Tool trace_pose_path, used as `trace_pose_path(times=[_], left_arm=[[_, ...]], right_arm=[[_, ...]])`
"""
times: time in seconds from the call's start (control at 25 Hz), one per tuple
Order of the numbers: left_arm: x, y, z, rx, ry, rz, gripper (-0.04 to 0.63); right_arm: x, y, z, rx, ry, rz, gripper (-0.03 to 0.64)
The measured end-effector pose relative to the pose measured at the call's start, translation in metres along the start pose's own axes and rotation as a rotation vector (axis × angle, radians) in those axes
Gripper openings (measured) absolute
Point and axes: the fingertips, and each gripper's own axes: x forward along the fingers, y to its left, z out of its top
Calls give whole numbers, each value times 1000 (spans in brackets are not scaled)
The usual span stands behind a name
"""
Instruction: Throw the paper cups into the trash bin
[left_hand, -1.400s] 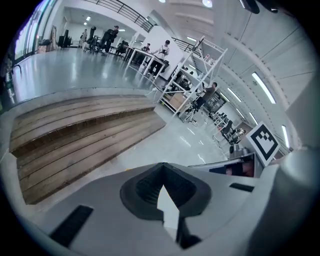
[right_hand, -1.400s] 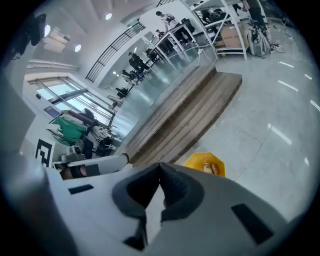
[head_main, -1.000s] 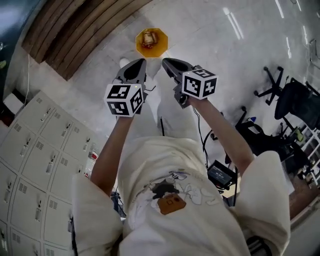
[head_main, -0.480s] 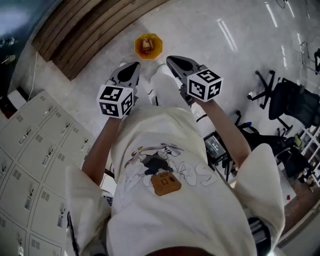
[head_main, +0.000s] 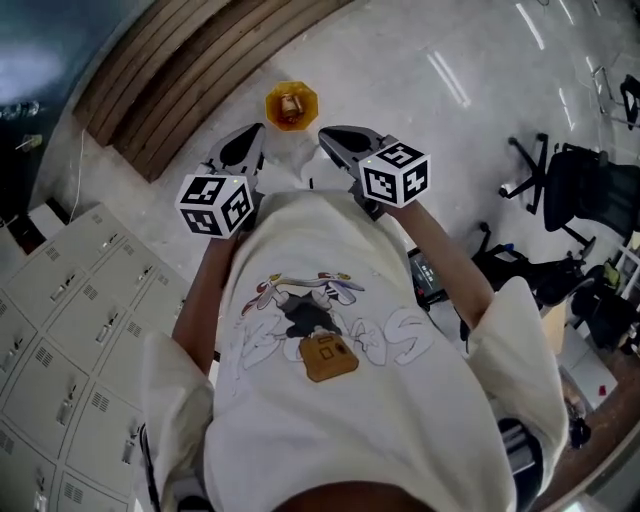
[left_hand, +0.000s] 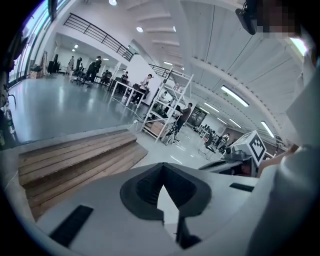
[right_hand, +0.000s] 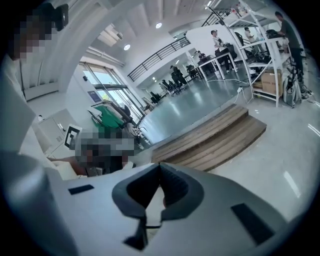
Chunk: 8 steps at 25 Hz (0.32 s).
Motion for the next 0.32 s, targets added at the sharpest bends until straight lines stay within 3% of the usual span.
trace_pose_path(times=[0.32], left_arm=[[-14, -21, -9, -15, -10, 10, 6]], right_arm=[[-19, 11, -12, 47, 46, 18, 6]])
